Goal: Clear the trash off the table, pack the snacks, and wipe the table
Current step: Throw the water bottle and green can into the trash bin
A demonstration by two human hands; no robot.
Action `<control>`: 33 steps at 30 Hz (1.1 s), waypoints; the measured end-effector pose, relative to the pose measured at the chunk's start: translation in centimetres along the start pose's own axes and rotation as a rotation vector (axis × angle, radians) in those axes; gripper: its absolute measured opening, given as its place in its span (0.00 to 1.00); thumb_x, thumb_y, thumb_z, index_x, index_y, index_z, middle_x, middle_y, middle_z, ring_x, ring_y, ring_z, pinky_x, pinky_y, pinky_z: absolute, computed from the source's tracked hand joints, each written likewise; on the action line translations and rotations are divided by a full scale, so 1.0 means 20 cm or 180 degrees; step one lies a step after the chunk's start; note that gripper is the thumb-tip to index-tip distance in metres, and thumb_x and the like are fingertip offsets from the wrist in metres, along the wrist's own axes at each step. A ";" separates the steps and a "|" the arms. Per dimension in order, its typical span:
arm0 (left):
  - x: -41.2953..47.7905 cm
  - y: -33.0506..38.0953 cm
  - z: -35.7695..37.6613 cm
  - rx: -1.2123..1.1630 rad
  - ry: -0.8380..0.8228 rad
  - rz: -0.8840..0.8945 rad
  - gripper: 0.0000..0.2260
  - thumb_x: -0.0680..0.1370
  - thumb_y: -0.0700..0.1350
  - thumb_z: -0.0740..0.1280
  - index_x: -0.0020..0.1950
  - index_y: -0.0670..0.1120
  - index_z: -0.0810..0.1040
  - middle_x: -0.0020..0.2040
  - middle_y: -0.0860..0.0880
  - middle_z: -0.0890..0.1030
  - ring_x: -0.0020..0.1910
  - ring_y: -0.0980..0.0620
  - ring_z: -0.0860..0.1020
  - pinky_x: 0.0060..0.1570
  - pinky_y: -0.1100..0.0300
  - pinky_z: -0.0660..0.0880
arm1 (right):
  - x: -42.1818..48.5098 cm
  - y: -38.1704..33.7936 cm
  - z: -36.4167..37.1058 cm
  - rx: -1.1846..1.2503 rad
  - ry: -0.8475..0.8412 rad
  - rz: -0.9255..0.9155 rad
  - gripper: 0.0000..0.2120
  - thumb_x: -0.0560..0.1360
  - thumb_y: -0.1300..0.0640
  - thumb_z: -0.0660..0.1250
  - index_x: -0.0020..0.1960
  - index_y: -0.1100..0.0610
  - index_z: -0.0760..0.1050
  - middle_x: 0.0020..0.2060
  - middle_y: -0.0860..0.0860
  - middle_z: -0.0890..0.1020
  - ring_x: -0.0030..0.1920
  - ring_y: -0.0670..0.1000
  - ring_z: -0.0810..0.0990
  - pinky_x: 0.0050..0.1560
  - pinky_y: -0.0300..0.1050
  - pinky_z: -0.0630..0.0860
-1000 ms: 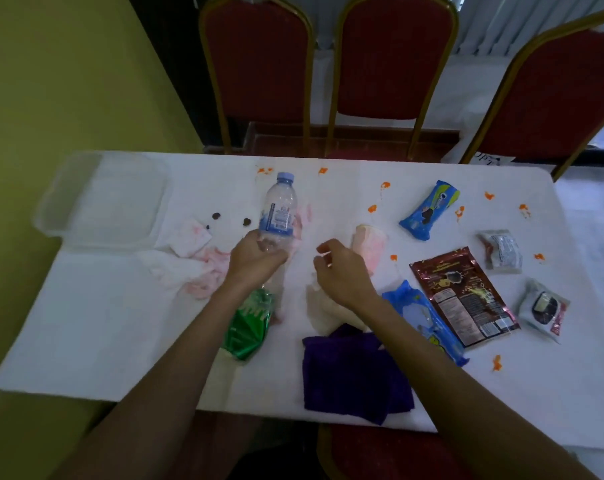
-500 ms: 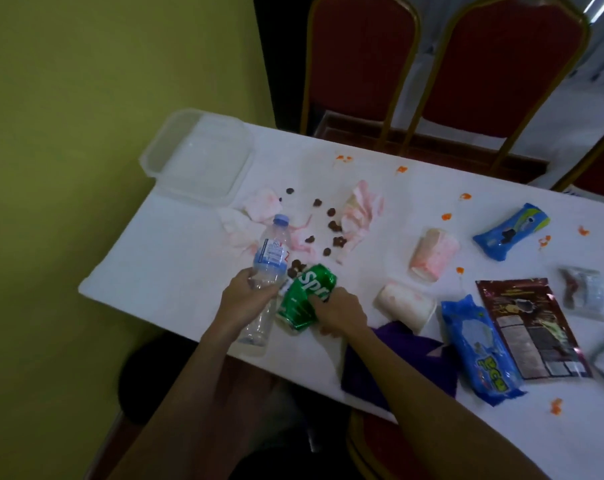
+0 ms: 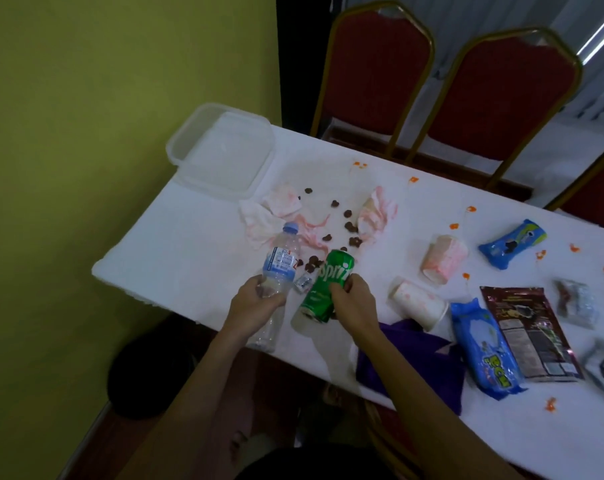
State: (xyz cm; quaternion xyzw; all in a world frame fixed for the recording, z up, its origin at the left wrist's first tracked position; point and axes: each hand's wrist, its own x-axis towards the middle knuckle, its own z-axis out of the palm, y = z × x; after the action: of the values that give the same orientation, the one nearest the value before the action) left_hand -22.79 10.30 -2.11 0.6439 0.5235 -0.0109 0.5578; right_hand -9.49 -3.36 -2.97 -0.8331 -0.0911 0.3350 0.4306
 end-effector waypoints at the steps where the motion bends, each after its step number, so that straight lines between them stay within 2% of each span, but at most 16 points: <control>1: -0.01 -0.02 -0.02 -0.0040 -0.0014 -0.0018 0.31 0.71 0.47 0.72 0.73 0.48 0.69 0.60 0.49 0.79 0.55 0.51 0.79 0.51 0.57 0.74 | -0.03 -0.02 0.02 -0.0019 0.0013 -0.0074 0.06 0.78 0.56 0.63 0.44 0.53 0.67 0.44 0.51 0.79 0.44 0.51 0.81 0.40 0.50 0.82; 3: -0.03 -0.05 -0.08 -0.0144 -0.0029 -0.0060 0.34 0.69 0.48 0.72 0.74 0.48 0.68 0.60 0.49 0.79 0.56 0.50 0.79 0.55 0.55 0.76 | -0.09 -0.08 0.07 -0.0072 -0.0026 -0.0254 0.04 0.79 0.58 0.62 0.47 0.54 0.68 0.42 0.49 0.77 0.41 0.47 0.77 0.33 0.37 0.73; 4: -0.05 -0.07 -0.10 -0.0208 -0.0013 -0.0073 0.36 0.67 0.49 0.72 0.74 0.48 0.68 0.60 0.49 0.79 0.55 0.50 0.79 0.57 0.53 0.77 | -0.12 -0.10 0.11 -0.0086 -0.0067 -0.0326 0.02 0.79 0.59 0.62 0.49 0.55 0.69 0.41 0.48 0.76 0.40 0.45 0.76 0.33 0.35 0.70; 5: -0.06 -0.09 -0.13 -0.0281 0.0009 -0.0084 0.38 0.65 0.51 0.72 0.74 0.47 0.68 0.59 0.48 0.79 0.55 0.49 0.79 0.59 0.51 0.77 | -0.15 -0.12 0.15 -0.0088 -0.0126 -0.0396 0.02 0.80 0.60 0.62 0.52 0.55 0.70 0.42 0.48 0.76 0.41 0.45 0.76 0.34 0.34 0.70; 8: -0.12 -0.15 -0.23 -0.0490 0.0079 -0.0074 0.38 0.64 0.50 0.72 0.73 0.46 0.69 0.56 0.49 0.80 0.54 0.49 0.80 0.61 0.48 0.77 | -0.26 -0.15 0.28 -0.0131 -0.0353 -0.0560 0.05 0.81 0.59 0.61 0.57 0.55 0.69 0.47 0.49 0.78 0.45 0.44 0.79 0.40 0.40 0.79; 11: -0.19 -0.23 -0.35 -0.0780 0.0199 -0.0084 0.33 0.71 0.45 0.73 0.74 0.46 0.67 0.56 0.49 0.80 0.54 0.49 0.80 0.61 0.47 0.77 | -0.36 -0.17 0.43 -0.0323 -0.0502 -0.0636 0.04 0.82 0.57 0.61 0.56 0.54 0.68 0.46 0.48 0.79 0.44 0.45 0.80 0.45 0.46 0.82; 13: -0.24 -0.31 -0.44 -0.0887 0.0316 -0.0094 0.30 0.73 0.45 0.72 0.73 0.47 0.68 0.58 0.47 0.79 0.54 0.49 0.80 0.60 0.48 0.77 | -0.41 -0.19 0.52 -0.0460 -0.0564 -0.0713 0.04 0.82 0.56 0.60 0.55 0.54 0.68 0.46 0.47 0.78 0.43 0.44 0.80 0.41 0.42 0.80; 17: -0.36 -0.49 -0.61 -0.1030 0.0515 -0.0127 0.14 0.72 0.45 0.72 0.57 0.48 0.79 0.51 0.47 0.84 0.47 0.49 0.83 0.49 0.52 0.81 | -0.54 -0.23 0.73 -0.0743 -0.0827 -0.0845 0.03 0.82 0.56 0.60 0.55 0.54 0.67 0.44 0.45 0.78 0.40 0.42 0.79 0.33 0.33 0.74; 19: -0.40 -0.60 -0.68 -0.1079 0.0635 -0.0216 0.15 0.70 0.47 0.72 0.56 0.50 0.80 0.48 0.49 0.85 0.46 0.49 0.84 0.49 0.50 0.82 | -0.60 -0.25 0.84 -0.0872 -0.0963 -0.0911 0.04 0.82 0.56 0.60 0.55 0.53 0.67 0.43 0.45 0.78 0.40 0.42 0.80 0.34 0.37 0.78; 21: -0.44 -0.71 -0.76 -0.1187 0.0778 -0.0311 0.15 0.70 0.48 0.73 0.56 0.50 0.81 0.47 0.50 0.85 0.45 0.49 0.84 0.48 0.50 0.82 | -0.66 -0.25 0.93 -0.0963 -0.1141 -0.0913 0.05 0.82 0.55 0.60 0.56 0.54 0.67 0.43 0.46 0.78 0.41 0.46 0.81 0.41 0.46 0.82; 23: -0.48 -0.81 -0.82 -0.1348 0.0933 -0.0425 0.14 0.69 0.48 0.73 0.54 0.50 0.82 0.46 0.50 0.86 0.44 0.49 0.85 0.48 0.49 0.82 | -0.73 -0.25 1.04 -0.1106 -0.1395 -0.0950 0.09 0.82 0.53 0.60 0.60 0.54 0.69 0.48 0.47 0.80 0.47 0.49 0.82 0.44 0.45 0.80; 24: -0.50 -0.86 -0.85 -0.1434 0.1011 -0.0492 0.15 0.67 0.49 0.73 0.53 0.50 0.82 0.45 0.49 0.86 0.44 0.48 0.85 0.48 0.48 0.83 | -0.77 -0.24 1.10 -0.1126 -0.1539 -0.0970 0.12 0.81 0.50 0.60 0.63 0.52 0.70 0.50 0.46 0.80 0.51 0.49 0.82 0.47 0.43 0.80; 25: -0.51 -0.91 -0.87 -0.1524 0.1081 -0.0551 0.15 0.66 0.49 0.73 0.52 0.50 0.82 0.45 0.49 0.86 0.44 0.48 0.85 0.48 0.47 0.82 | -0.79 -0.21 1.16 -0.1101 -0.1609 -0.1000 0.17 0.78 0.45 0.60 0.64 0.49 0.71 0.54 0.46 0.81 0.53 0.48 0.82 0.51 0.46 0.80; 27: -0.53 -1.01 -0.91 -0.1675 0.1230 -0.0651 0.17 0.64 0.49 0.72 0.52 0.50 0.83 0.45 0.49 0.86 0.45 0.48 0.84 0.50 0.47 0.82 | -0.75 -0.10 1.30 -0.1094 -0.1664 -0.0985 0.24 0.71 0.37 0.56 0.63 0.45 0.71 0.56 0.47 0.82 0.55 0.50 0.82 0.57 0.56 0.80; 30: -0.55 -1.13 -0.95 -0.1881 0.1425 -0.0858 0.18 0.63 0.46 0.73 0.53 0.49 0.82 0.46 0.47 0.86 0.45 0.48 0.84 0.49 0.48 0.82 | -0.76 -0.05 1.43 -0.1557 -0.1938 -0.1065 0.16 0.78 0.46 0.60 0.62 0.50 0.70 0.55 0.51 0.82 0.54 0.53 0.82 0.57 0.58 0.80; 33: -0.58 -1.18 -0.99 -0.2046 0.1526 -0.0926 0.16 0.68 0.35 0.72 0.54 0.47 0.79 0.48 0.45 0.84 0.45 0.48 0.83 0.43 0.55 0.80 | -0.83 -0.17 1.48 -0.1805 -0.2172 -0.1182 0.10 0.80 0.51 0.61 0.59 0.53 0.69 0.53 0.52 0.82 0.52 0.53 0.82 0.54 0.57 0.80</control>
State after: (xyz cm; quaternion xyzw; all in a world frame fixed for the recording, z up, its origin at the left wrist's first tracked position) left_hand -55.48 13.13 -4.36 0.3410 0.7005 0.2243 0.5854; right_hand -40.55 10.83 -4.44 -0.7299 -0.4622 0.4686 0.1844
